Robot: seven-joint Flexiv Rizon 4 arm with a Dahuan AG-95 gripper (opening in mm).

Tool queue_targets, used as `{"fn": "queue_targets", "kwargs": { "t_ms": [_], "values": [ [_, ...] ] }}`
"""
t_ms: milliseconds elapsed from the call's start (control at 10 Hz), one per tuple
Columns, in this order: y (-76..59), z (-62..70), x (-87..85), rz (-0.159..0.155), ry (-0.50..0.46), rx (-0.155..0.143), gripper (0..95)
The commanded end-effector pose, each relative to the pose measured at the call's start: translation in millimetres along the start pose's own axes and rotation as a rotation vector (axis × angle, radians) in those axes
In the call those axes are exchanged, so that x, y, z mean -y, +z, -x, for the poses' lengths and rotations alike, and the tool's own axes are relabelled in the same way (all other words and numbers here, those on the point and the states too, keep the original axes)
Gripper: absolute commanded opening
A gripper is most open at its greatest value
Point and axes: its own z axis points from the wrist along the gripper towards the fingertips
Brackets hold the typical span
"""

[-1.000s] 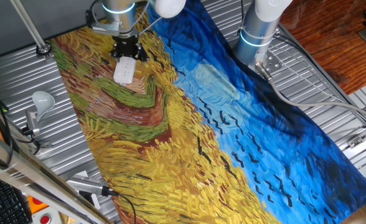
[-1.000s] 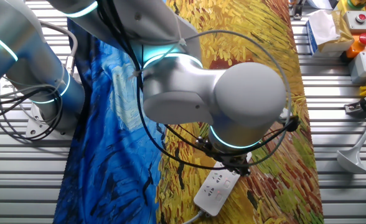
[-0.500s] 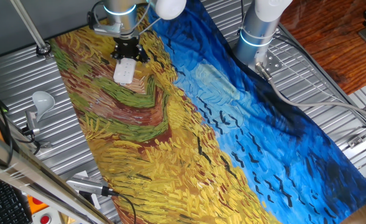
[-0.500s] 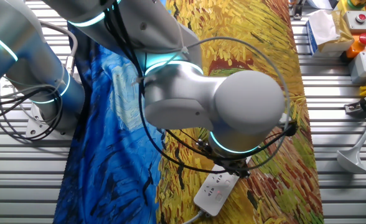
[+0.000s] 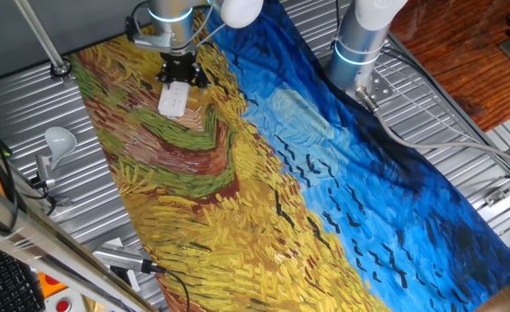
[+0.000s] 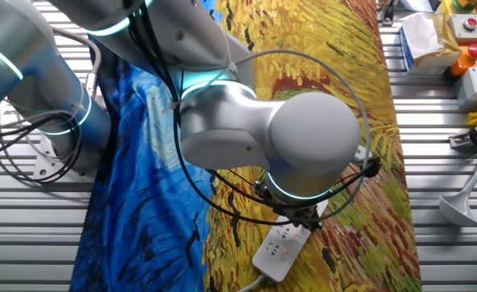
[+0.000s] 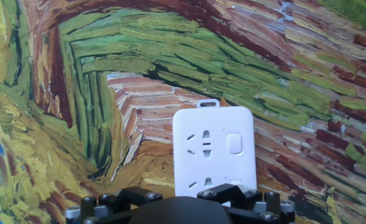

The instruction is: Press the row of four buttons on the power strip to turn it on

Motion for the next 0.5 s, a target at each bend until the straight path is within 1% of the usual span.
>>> {"fn": "queue_targets", "kwargs": {
  "t_ms": [100,500],
  "values": [
    [0.1,0.5,0.3,-0.003,0.000,0.001,95.0],
    [2.4,2.7,0.8,-0.004,-0.001,0.001,95.0]
  ]
}}
